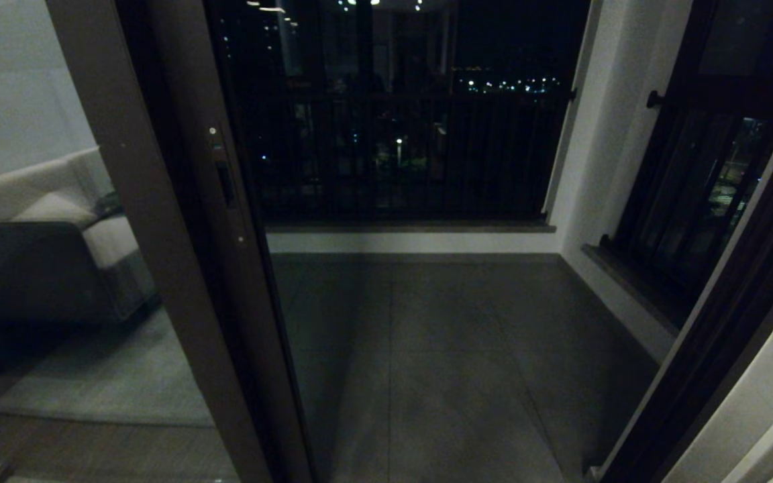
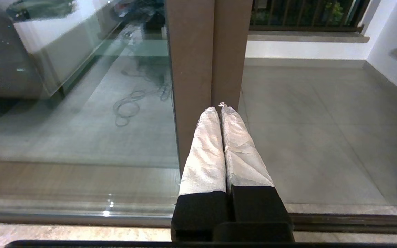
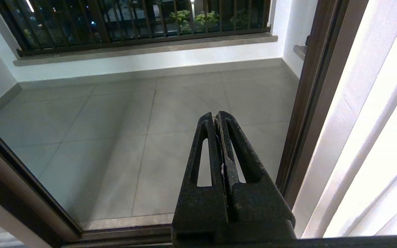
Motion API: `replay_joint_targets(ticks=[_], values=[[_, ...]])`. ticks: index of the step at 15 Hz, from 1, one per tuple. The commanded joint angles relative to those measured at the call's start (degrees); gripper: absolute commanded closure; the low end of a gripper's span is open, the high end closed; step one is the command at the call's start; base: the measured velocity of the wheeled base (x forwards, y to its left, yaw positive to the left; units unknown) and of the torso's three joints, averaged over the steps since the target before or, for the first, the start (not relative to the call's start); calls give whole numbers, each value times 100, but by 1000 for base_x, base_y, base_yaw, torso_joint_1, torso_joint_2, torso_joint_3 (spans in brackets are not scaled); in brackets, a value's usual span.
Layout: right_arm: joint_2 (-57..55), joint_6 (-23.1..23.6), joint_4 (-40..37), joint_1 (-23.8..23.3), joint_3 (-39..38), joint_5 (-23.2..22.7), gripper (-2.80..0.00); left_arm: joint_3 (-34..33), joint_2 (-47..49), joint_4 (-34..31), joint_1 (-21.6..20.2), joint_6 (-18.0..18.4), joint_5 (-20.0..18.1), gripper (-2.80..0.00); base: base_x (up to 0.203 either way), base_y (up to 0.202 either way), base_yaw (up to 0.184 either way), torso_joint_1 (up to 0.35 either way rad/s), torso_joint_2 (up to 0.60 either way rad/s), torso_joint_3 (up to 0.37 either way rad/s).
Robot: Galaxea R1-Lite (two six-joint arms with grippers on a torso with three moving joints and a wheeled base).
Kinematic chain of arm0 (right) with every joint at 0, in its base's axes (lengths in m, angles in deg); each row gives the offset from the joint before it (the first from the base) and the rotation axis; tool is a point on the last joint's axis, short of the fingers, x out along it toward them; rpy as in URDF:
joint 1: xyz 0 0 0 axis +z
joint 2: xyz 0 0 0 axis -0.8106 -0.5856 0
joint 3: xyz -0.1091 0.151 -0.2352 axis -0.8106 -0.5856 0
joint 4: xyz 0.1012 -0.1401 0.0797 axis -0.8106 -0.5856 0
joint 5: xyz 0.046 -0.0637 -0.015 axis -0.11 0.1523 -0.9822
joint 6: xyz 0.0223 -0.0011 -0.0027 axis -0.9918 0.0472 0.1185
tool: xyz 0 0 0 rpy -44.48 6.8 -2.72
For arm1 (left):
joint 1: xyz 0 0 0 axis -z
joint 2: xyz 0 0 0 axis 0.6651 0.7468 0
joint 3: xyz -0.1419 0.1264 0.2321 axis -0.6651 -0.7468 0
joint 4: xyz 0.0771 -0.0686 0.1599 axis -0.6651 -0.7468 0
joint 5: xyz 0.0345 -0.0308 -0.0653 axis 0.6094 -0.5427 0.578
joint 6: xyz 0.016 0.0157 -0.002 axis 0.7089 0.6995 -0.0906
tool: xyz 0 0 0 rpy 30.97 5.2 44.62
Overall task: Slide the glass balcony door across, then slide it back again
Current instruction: Close the slid door
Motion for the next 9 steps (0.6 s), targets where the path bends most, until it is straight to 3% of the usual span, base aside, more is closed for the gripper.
replay_joint_targets(ticks=[1,9], values=[[0,-2,-3,0,1,9,0,0,-6,0,-2,-1,-1,0,0,0,0,0,0,0],[0,5,1,0,-5,1,0,0,-6,0,-2,-1,-1,0,0,0,0,0,0,0]])
